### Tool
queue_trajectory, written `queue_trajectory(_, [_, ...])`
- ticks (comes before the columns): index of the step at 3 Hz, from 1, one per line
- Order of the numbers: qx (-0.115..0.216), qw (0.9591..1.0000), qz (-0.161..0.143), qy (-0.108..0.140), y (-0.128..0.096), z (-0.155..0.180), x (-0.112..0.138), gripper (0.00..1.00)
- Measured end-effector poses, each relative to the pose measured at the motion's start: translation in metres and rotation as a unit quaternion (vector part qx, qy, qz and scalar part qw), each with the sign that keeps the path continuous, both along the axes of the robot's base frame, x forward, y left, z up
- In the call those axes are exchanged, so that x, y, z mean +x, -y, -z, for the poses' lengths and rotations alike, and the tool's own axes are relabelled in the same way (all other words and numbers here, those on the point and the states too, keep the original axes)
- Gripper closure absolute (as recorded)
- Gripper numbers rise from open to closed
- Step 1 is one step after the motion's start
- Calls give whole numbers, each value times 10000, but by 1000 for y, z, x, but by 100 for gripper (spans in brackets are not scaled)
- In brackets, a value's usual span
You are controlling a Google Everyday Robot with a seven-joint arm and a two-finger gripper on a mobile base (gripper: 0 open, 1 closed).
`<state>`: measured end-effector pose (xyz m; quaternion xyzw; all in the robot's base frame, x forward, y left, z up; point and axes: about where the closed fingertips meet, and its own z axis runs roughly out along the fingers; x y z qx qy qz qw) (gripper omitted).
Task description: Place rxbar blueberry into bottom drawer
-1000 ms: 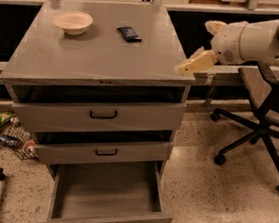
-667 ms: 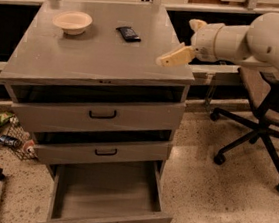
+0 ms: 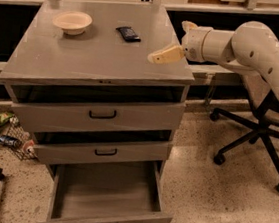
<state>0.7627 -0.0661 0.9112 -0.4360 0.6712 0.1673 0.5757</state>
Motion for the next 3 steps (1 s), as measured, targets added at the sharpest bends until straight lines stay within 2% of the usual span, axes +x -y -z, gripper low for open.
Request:
queue_trajectory(1, [213, 9995, -166, 167, -22, 1, 17, 0])
queue_trajectory(2, [505, 9981, -327, 148, -44, -1, 37, 0])
queue_trajectory(3, [790, 9962, -375, 21, -62, 0, 61, 0])
